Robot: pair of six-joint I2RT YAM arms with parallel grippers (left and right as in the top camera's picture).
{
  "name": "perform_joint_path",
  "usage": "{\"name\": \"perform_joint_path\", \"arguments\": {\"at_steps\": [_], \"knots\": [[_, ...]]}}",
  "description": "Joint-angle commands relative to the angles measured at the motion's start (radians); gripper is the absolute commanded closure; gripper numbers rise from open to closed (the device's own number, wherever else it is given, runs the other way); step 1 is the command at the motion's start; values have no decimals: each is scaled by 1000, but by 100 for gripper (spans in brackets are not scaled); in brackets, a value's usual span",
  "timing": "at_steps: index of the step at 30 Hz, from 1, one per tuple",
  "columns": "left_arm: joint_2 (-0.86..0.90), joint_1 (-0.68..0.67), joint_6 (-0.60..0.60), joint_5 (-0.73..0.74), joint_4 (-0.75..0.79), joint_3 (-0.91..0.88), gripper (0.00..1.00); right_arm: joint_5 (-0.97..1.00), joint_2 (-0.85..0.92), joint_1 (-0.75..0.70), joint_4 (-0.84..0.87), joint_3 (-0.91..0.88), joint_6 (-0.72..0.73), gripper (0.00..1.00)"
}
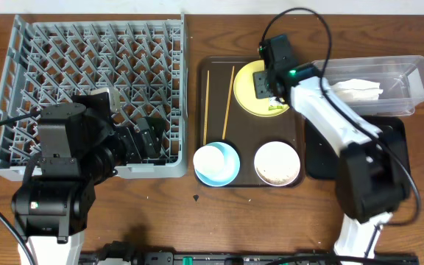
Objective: Sort waste into correct bins and load items into the dishwasher
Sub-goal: 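Grasp the yellow snack wrapper on the plate with the right gripper, then drop the yellow wrapper into the clear bin with the right gripper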
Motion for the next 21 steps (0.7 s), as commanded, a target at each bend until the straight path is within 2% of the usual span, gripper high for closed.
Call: {"name": "perform_joint_path", "arguments": {"at_steps": [1,3,4,7,8,13,17,21], "knots": [[-4,4,-5,13,0,19,6,106,119,-8,72,-6,-3,43],[-4,4,-5,13,0,19,6,106,162,-18,91,-6,-2,44],[-4,4,-5,13,0,19,6,106,177,-23,92,-6,20,48],[-4,4,-5,13,0,19,6,37,188,-36,79,-6,39,93],[-4,4,-5,13,0,19,6,-9,180,-39,72,-5,39,99],[-4,4,-5,13,0,19,6,-108,30,-85,14,3,155,99],[-4,4,-5,13,0,19,6,-108,-148,-232,-39,3,333,99],[-4,4,-5,13,0,19,6,-105,-196,-394,-81,2,536,99]]}}
